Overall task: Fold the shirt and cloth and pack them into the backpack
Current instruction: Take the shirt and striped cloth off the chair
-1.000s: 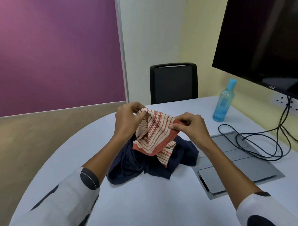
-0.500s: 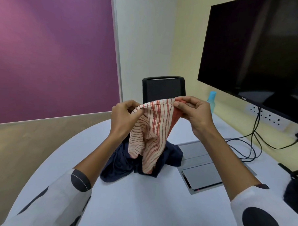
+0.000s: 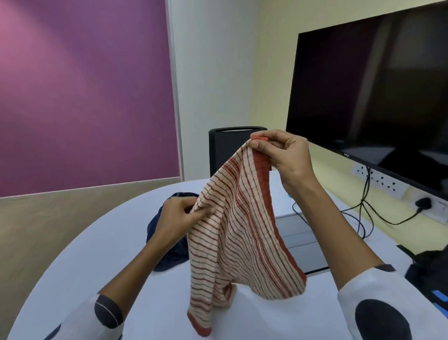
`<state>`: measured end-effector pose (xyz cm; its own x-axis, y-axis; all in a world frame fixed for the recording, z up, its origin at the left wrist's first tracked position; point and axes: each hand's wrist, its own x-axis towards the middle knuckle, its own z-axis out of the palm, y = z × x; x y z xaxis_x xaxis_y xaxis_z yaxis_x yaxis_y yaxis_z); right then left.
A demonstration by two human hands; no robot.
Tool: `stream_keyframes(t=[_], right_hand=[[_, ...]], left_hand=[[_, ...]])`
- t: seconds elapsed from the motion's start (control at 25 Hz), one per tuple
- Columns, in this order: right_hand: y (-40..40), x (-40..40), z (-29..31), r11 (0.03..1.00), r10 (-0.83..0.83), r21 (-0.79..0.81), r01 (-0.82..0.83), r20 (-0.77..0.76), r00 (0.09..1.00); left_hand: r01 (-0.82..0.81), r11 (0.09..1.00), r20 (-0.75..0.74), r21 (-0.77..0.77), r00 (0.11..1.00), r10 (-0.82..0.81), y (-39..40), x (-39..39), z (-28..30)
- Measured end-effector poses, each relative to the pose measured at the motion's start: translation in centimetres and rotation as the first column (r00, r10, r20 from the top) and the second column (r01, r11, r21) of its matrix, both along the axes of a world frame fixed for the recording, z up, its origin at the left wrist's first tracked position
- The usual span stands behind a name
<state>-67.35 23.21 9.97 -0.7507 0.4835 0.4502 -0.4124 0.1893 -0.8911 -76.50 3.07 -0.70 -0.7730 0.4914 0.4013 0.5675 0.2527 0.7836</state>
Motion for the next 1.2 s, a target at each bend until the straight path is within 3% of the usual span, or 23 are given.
stream_keyframes(t=[0.24,0.52,0.64,0.76,0.84,0.88,0.96,1.08,1.2], right_hand=[[1.4,3.4,0.2,0.998,-0.068,0.008,0.068,-0.032,0.997],[5.1,5.9,-3.4,0.975,-0.223,0.026,0.222,0.072,0.972],[7.2,5.7,-4.5,0.95,-0.314,0.053,0.309,0.15,0.938],[8.2,5.2,-5.4,0.888,-0.45,0.202,0.413,0.2,0.87],[8.3,4.6,-5.8,0.792,-0.585,0.394,0.467,0.267,0.766],[8.5,4.1,-5.9,0.776,-0.611,0.415,0.475,0.31,0.729],[8.8,3.0,-6.3,0.839,-0.544,0.275,0.471,0.388,0.744],[9.2,1.4,-5.9,0.875,-0.469,0.081,0.477,0.383,0.796],[9.4,0.3,-4.5,0.877,-0.441,-0.04,0.479,0.329,0.835]], left_hand=[[-0.026,0.976,0.084,-0.215,0.995,0.045,-3.1,1.3,-3.3],[-0.158,0.88,0.028,-0.447,0.981,0.19,-7.4,0.9,-5.8],[-0.27,0.799,-0.048,-0.538,0.956,0.291,-8.4,-0.2,-6.1],[-0.365,0.681,-0.148,-0.634,0.922,0.357,-8.9,-1.8,-6.1],[-0.408,0.693,-0.149,-0.594,0.902,0.404,-9.0,-3.0,-5.9],[-0.416,0.729,-0.111,-0.544,0.897,0.429,-9.0,-3.8,-5.8],[-0.417,0.806,-0.018,-0.42,0.892,0.452,-8.6,-5.7,-5.2],[-0.44,0.851,0.078,-0.287,0.874,0.479,-7.9,-9.0,-3.1],[-0.466,0.863,0.058,-0.194,0.873,0.484,-7.3,-10.8,-0.3]])
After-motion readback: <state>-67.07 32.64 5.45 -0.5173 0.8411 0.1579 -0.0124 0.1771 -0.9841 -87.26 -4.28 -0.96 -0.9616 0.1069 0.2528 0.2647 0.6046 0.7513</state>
